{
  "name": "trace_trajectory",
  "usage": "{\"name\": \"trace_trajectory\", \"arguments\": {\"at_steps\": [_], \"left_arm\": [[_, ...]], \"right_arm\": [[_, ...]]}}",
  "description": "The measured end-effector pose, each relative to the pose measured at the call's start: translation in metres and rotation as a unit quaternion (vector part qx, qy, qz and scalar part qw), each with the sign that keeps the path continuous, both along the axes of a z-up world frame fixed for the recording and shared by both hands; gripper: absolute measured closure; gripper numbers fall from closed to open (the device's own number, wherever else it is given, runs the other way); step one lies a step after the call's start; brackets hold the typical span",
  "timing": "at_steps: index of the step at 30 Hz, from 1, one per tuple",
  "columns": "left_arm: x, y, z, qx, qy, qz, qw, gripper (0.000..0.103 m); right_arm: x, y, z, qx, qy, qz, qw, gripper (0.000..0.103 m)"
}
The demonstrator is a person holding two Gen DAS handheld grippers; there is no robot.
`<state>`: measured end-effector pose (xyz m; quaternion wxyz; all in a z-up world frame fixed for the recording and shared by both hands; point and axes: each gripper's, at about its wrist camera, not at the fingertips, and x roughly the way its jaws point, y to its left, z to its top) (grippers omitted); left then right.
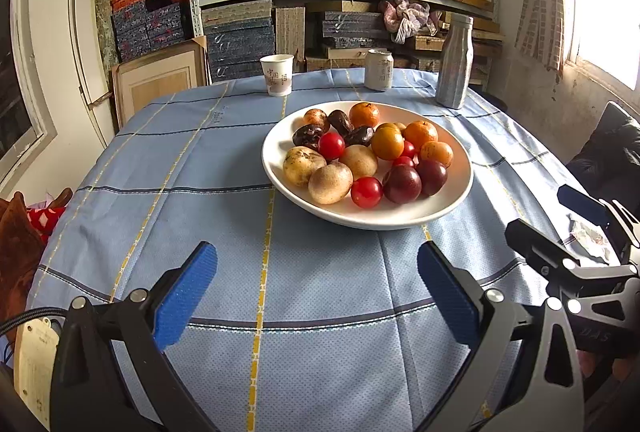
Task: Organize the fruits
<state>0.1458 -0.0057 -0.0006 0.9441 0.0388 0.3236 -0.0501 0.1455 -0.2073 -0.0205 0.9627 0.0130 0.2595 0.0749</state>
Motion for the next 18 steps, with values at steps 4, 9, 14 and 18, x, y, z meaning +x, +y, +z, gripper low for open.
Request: {"name": "trace_trajectory", "arguments": {"at_steps": [4,9,14,18], "left_arm": [[0.0000,-0.0003,-0.0004,0.002,0.000,0.000,1.0000,0.005],[-0.0005,0.0006,-0.0001,0.003,-0.003,0.005,1.0000,0.005],[-0.0001,0.0030,-0.0010,0.001,-0.002,0.009,1.0000,0.005],[0.0001,0.0039,-0.0010,0.002,-0.004,0.010,0.9999,0.005]], "right_arm": [[0.0001,-0.0001,-0.0001,0.000,0.000,0.000,1.000,0.004],[-0.0008,-0.0003,0.0012,0.000,-0.001,-0.001,1.000,0.004],[-0.0013,-0.0009,0.0019,0.001,-0.003,-0.001,1.000,0.004],[-0.0013,-0.0011,0.0018,0.001,-0.003,-0.002,1.000,0.004]]}}
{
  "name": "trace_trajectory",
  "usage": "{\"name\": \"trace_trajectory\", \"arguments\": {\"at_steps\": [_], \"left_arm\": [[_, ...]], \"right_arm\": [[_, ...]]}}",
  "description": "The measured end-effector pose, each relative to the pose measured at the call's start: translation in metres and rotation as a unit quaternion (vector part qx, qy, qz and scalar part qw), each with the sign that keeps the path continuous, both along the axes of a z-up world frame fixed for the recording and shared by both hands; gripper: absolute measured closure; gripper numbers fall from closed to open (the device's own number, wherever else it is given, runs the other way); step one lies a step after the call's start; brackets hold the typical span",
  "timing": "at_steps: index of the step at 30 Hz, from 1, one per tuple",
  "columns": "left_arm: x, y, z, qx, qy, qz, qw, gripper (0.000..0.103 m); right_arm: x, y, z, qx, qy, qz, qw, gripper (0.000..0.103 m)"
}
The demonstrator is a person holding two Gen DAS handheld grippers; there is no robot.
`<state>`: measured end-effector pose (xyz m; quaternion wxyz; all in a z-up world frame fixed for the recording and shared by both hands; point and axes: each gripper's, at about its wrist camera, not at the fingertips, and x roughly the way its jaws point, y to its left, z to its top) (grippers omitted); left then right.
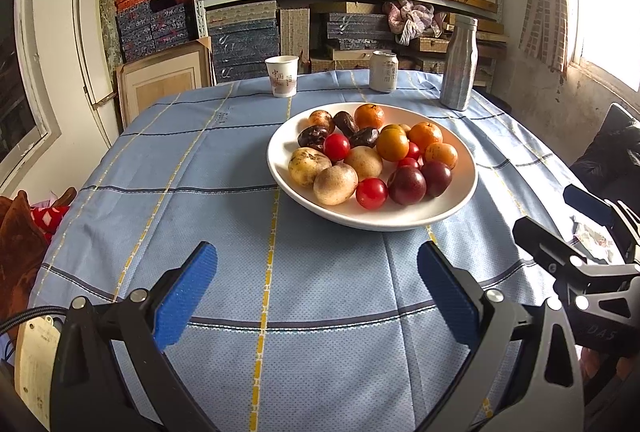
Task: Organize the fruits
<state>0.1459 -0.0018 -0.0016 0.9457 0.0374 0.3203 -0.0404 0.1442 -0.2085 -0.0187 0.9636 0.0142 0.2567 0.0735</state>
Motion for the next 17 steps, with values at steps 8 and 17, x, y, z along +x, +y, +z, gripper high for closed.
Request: {"name": "trace_trajectory", "arguments": {"at_steps": [8,17], "left_arm": [[0.0001,-0.0009,0.0004,0.001,0.000,-0.006,1.0000,0.005],[-0.0018,-0.0053,0.0002,0.003,-0.002,-0.012,0.9999,0.005]], "right_arm": [[-0.0002,-0.0011,0.0013,0.001,-0.001,-0.001,1.000,0.004],[-0.0015,-0.0032,0.0047,0.002,-0.003,-0.002,1.000,0.004]]}}
